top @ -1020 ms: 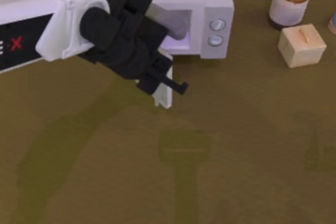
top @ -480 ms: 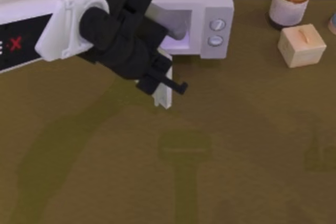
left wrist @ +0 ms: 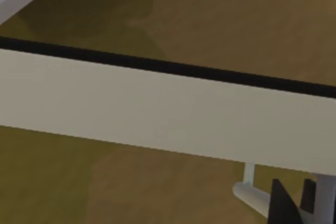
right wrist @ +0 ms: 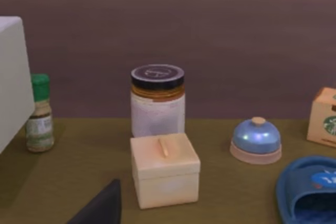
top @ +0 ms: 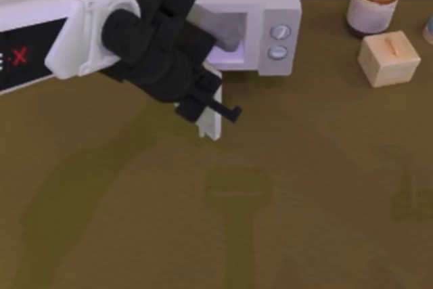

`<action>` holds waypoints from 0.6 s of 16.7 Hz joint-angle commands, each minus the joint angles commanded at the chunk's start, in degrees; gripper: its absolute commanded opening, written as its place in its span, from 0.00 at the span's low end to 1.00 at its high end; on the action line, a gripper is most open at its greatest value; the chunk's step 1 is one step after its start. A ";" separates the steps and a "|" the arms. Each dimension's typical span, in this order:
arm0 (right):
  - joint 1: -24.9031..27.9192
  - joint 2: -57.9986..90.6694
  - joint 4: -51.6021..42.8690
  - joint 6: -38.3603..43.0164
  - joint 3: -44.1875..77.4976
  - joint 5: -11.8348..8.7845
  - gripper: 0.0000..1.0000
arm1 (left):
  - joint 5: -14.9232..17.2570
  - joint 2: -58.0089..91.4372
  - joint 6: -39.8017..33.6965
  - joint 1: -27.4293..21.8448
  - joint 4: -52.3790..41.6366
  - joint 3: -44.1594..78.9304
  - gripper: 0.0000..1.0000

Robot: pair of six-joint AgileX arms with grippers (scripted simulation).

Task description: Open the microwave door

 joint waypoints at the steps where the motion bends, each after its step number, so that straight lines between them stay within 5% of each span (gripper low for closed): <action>1: 0.00 0.00 0.00 0.00 0.00 0.00 1.00 | 0.30 -0.26 0.68 0.23 -0.01 -0.21 0.00; 10: 0.00 0.00 0.00 0.00 0.00 0.00 1.00 | 4.32 -2.99 8.38 3.37 -0.54 -3.10 0.00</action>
